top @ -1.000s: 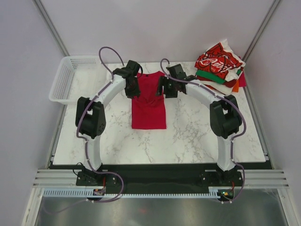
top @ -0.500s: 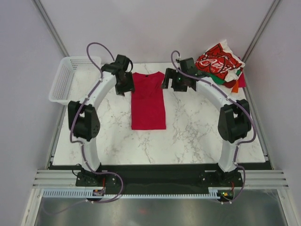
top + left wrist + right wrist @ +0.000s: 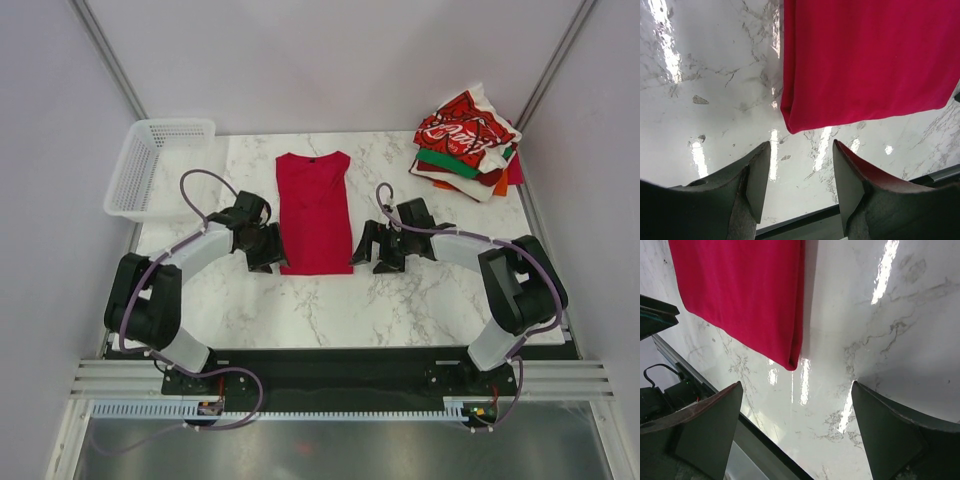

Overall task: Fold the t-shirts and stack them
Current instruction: Fold the tshirt

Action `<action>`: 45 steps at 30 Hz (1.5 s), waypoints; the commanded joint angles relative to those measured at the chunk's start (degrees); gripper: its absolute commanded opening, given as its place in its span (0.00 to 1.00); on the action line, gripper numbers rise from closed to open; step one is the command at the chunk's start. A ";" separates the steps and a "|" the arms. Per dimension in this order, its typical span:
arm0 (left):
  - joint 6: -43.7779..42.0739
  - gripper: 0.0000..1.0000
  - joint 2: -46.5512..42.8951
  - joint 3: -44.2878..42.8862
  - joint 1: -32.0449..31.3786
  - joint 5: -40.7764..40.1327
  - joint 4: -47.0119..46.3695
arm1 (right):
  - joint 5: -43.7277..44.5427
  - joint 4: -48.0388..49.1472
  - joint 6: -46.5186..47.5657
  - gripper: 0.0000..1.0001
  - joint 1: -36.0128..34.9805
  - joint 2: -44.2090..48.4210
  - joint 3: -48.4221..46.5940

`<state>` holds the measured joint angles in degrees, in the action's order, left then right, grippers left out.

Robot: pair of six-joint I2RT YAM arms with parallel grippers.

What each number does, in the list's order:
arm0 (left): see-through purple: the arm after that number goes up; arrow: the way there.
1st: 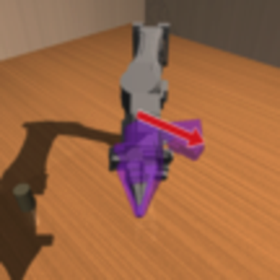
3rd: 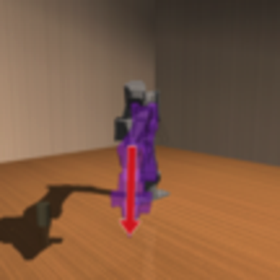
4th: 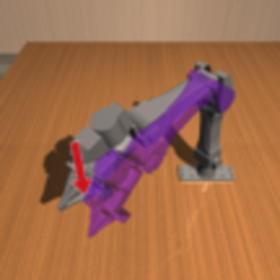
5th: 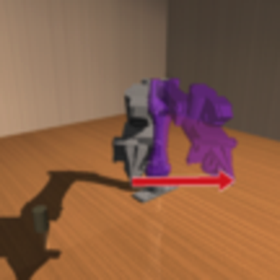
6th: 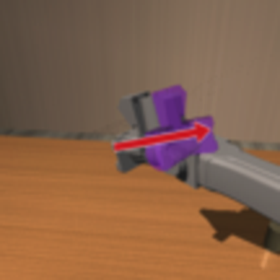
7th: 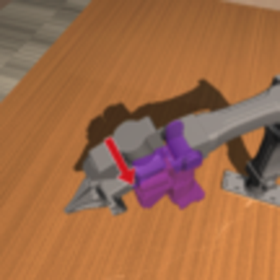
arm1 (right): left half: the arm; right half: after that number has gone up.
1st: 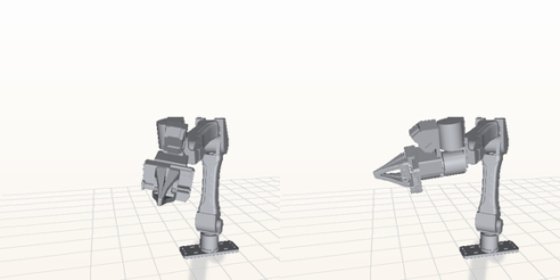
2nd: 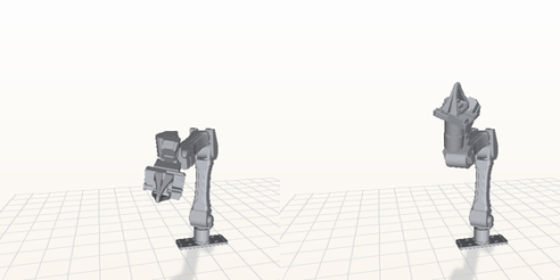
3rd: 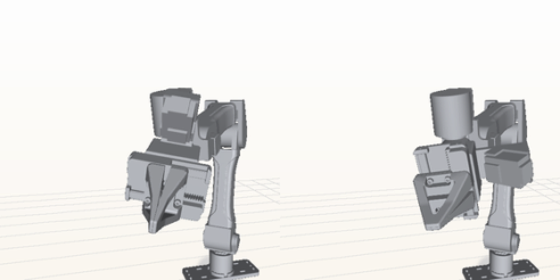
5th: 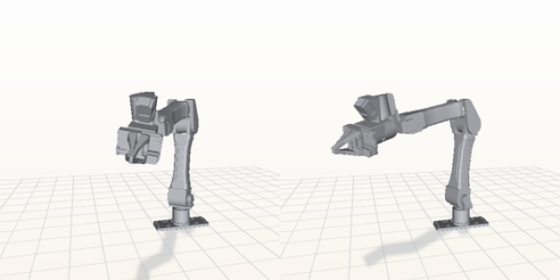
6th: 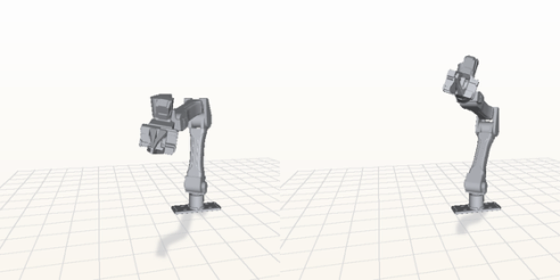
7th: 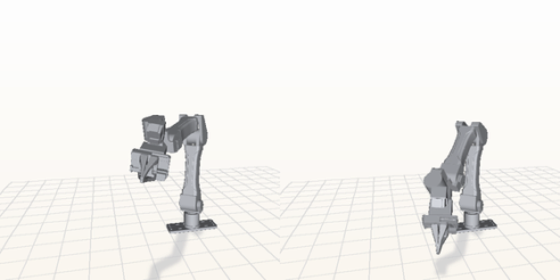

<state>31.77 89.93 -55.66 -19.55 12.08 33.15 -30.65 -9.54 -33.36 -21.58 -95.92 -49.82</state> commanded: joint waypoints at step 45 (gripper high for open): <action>8.57 0.26 1.65 13.64 -0.49 -4.34 -20.57 | -3.62 22.11 -7.50 0.33 -3.47 -8.93 6.49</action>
<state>39.51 90.11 -43.94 -19.75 11.60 14.35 -35.40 12.01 -41.85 -24.82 -103.11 -43.64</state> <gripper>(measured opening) 0.276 0.357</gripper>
